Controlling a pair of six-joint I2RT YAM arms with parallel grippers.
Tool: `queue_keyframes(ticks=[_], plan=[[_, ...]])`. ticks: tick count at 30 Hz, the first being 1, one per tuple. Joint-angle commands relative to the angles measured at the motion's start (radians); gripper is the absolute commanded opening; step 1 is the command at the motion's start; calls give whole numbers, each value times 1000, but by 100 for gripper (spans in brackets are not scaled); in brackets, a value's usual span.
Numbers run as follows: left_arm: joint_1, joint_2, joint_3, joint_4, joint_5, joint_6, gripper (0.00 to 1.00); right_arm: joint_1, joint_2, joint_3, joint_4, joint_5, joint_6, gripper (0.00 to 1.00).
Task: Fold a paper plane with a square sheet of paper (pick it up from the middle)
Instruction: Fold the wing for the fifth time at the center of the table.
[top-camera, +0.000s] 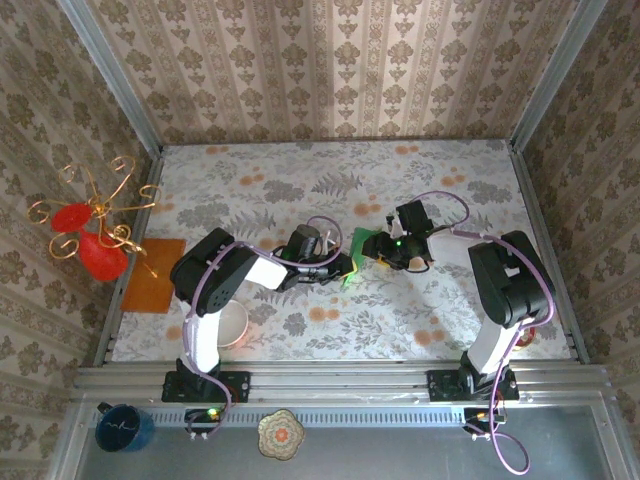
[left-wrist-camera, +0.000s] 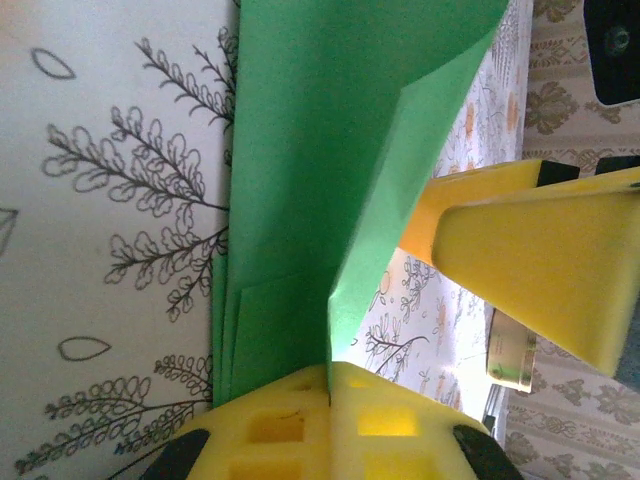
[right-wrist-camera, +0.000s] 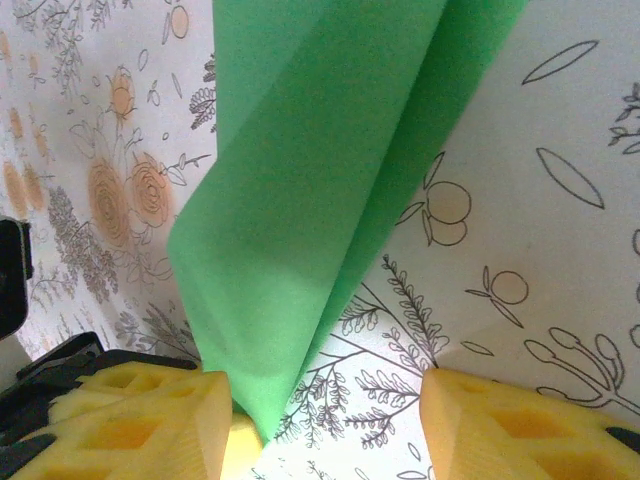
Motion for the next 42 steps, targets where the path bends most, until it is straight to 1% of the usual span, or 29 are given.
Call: queue_keyframes(ticks=[1, 6, 13, 15, 21, 26, 34, 42], plan=[[7, 14, -29, 30, -11, -19, 0, 14, 40, 20, -44, 58, -17, 54], [7, 16, -47, 66, -16, -25, 0, 21, 61, 27, -50, 93, -4, 53], [6, 14, -53, 70, -19, -19, 0, 56, 116, 76, -129, 201, -15, 51], [4, 12, -53, 62, -21, -12, 2, 66, 130, 86, -140, 224, -15, 51], [-1, 4, -49, 26, -29, 7, 9, 88, 167, 118, -180, 259, -15, 52], [-4, -13, -44, -23, -43, 34, 11, 96, 191, 137, -213, 286, -17, 52], [-3, -20, -36, -42, -44, 41, 16, 105, 226, 166, -256, 313, -24, 51], [-14, -56, -8, -155, -67, 95, 20, 113, 248, 183, -280, 329, -24, 51]])
